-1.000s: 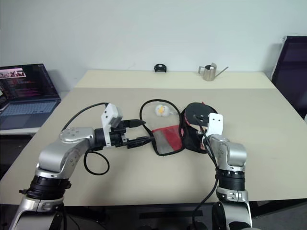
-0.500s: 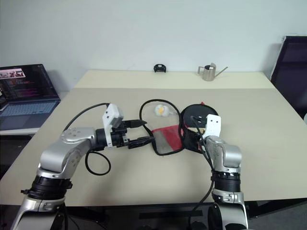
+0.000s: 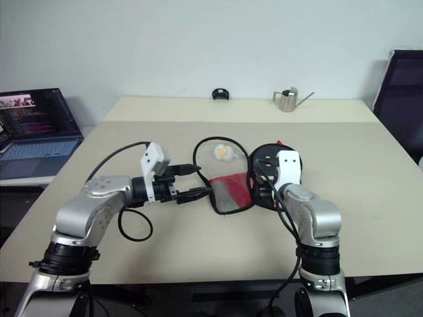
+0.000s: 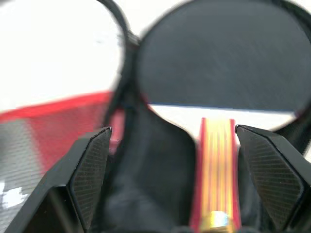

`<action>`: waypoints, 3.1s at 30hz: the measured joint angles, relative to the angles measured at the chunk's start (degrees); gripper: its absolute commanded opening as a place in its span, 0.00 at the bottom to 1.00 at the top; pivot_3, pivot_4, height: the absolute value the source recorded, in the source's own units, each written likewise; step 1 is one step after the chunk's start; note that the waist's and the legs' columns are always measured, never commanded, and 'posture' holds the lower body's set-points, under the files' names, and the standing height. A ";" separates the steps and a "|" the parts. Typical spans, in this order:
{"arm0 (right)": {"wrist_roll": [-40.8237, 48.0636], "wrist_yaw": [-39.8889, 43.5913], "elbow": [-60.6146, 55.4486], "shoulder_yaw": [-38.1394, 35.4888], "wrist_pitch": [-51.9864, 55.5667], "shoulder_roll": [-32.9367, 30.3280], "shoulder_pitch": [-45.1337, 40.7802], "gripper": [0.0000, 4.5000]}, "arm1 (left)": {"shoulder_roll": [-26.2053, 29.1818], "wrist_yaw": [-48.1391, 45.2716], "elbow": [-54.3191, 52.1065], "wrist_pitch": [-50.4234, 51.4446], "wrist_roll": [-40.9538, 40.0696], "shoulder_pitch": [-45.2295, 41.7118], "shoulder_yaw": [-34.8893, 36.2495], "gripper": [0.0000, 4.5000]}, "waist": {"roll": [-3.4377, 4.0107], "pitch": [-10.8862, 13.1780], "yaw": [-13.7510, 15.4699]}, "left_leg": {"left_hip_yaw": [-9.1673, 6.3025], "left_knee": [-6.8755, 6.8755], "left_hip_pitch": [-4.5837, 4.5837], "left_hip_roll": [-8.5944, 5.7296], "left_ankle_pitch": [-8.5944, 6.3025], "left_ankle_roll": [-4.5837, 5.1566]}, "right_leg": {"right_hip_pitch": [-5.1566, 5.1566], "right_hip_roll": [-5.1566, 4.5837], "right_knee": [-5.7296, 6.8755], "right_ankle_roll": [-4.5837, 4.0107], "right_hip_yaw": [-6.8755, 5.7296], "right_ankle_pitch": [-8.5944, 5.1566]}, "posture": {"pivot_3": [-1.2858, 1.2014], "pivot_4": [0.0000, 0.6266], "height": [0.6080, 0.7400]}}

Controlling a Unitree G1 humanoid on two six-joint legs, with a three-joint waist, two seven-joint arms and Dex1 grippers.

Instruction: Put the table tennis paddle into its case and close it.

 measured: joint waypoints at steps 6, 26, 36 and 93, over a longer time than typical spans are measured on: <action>6.97 10.59 -5.82 -1.39 6.28 -11.27 0.80 0.99 | -0.04 1.30 2.82 -1.43 1.17 -0.26 0.04 1.00 | 0.00 0.00 0.04 | -0.02 0.01 0.01 -0.01 -0.01 0.01 | 0.03 0.00 -0.01 0.00 -0.02 0.00 | 0.52 0.24 1.00; 24.08 37.20 -5.18 -7.53 0.40 -37.74 -2.77 0.99 | -1.67 9.21 23.22 -8.33 11.94 -4.00 -0.08 1.00 | -0.07 0.03 0.13 | -0.02 0.05 -0.01 0.00 -0.01 0.03 | 0.09 -0.05 -0.05 0.01 -0.03 0.00 | 0.52 0.24 1.00; 26.96 37.12 -3.76 -7.86 -0.86 -37.80 -3.05 0.99 | -6.78 12.56 34.02 -12.43 16.83 -8.70 -2.69 1.00 | -0.10 0.04 0.47 | -0.03 0.16 -0.04 -0.02 -0.01 0.03 | 0.10 -0.10 -0.01 0.01 -0.08 0.00 | 0.52 0.24 1.00; 18.69 18.56 13.28 -2.78 -11.94 -32.84 3.65 0.99 | -15.00 -7.84 31.59 -16.44 12.34 -16.26 -0.17 1.00 | -0.21 0.11 1.32 | 0.02 0.45 -0.10 0.00 -0.04 0.08 | 0.14 -0.01 0.05 0.03 -0.03 0.01 | 0.52 0.24 1.00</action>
